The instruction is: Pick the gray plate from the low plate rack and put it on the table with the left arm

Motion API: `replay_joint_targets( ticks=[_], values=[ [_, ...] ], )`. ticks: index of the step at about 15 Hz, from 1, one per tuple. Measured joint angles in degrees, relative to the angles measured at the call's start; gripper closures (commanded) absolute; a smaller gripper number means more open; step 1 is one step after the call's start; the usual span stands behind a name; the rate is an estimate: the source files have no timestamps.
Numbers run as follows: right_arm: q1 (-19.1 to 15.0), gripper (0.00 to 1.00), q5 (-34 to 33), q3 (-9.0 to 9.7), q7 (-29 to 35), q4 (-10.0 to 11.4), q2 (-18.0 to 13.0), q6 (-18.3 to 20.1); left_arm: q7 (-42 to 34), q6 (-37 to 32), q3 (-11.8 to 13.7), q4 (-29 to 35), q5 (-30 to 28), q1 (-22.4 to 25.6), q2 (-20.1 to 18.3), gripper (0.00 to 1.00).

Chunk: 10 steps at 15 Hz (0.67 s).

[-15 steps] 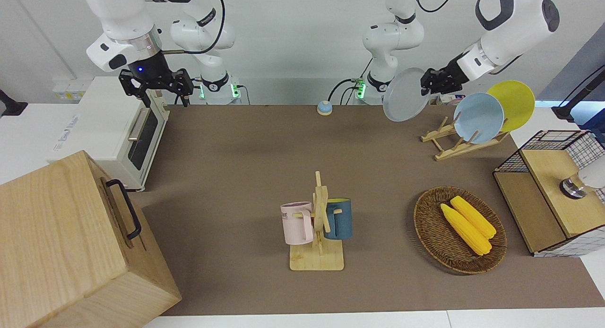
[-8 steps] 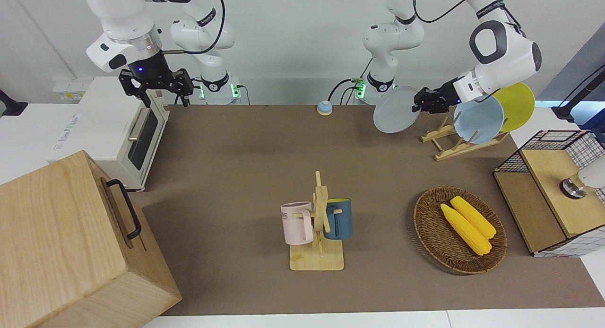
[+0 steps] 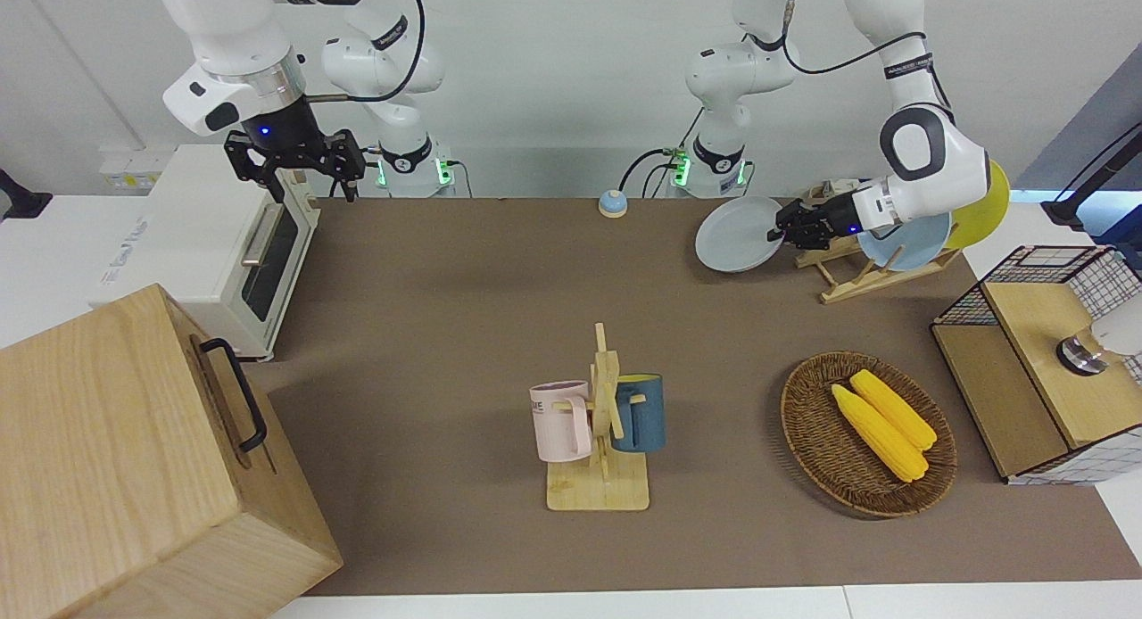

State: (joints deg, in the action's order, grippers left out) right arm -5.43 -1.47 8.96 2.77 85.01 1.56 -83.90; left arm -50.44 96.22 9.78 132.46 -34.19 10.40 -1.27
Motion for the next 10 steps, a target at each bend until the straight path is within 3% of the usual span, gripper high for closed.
replay_joint_targets(
  ticks=[7, 9, 10],
  values=[
    [0.0, 0.017, 0.0, 0.0, 0.0, 0.0, 0.0, 0.0, -3.6, 2.86, -0.06, 0.69, -0.91, 0.63, 2.18, 0.97],
    [0.0, 0.017, 0.0, 0.0, 0.0, 0.0, 0.0, 0.0, -3.84, 3.02, -0.14, 0.69, -0.93, 0.54, 2.16, 0.65],
    [0.0, 0.017, 0.0, 0.0, 0.0, 0.0, 0.0, 0.0, -3.97, 3.02, -0.22, 0.69, -0.96, 0.51, 2.09, 0.39]
  ],
)
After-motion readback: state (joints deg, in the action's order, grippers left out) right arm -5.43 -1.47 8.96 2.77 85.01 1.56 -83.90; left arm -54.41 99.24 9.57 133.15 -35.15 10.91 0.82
